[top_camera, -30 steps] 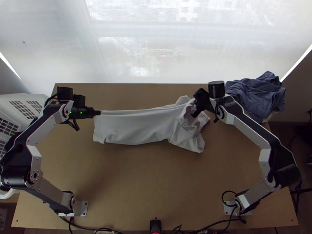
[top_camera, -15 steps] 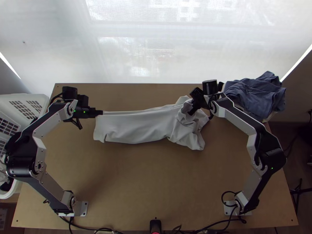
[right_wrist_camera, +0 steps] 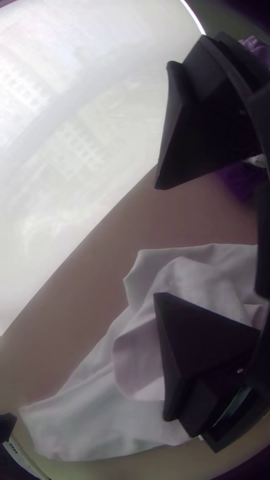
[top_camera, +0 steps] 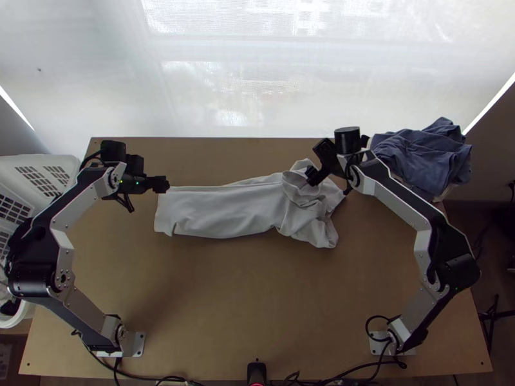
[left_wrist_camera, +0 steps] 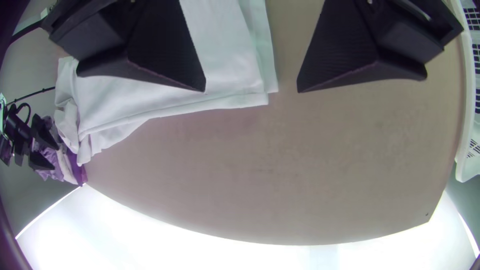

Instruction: Fold the t-shirt

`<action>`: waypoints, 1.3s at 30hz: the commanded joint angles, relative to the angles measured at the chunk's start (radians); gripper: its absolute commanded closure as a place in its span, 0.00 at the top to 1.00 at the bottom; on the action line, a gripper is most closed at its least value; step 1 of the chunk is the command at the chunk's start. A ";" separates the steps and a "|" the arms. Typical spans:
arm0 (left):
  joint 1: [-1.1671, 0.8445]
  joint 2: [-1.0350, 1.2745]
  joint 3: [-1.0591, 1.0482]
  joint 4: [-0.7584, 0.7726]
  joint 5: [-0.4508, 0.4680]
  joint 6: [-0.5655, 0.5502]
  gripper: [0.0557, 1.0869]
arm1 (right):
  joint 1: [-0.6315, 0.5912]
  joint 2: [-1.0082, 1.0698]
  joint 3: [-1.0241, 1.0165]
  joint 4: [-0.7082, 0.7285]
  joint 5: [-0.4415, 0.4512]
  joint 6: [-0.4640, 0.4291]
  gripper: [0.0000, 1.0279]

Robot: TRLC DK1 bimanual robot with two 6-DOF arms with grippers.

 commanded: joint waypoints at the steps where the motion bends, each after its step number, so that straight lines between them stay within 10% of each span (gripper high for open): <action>1: 0.012 -0.124 -0.005 -0.131 0.002 -0.003 0.94 | 0.037 -0.141 0.006 -0.057 -0.002 0.028 0.96; 18: 0.009 -0.193 -0.189 -0.136 0.000 -0.014 0.94 | 0.318 -0.122 -0.077 -0.142 -0.002 0.067 0.96; 39: -0.056 -0.006 -0.125 -0.090 0.000 -0.058 0.94 | 0.261 0.102 -0.083 -0.062 -0.002 0.054 0.96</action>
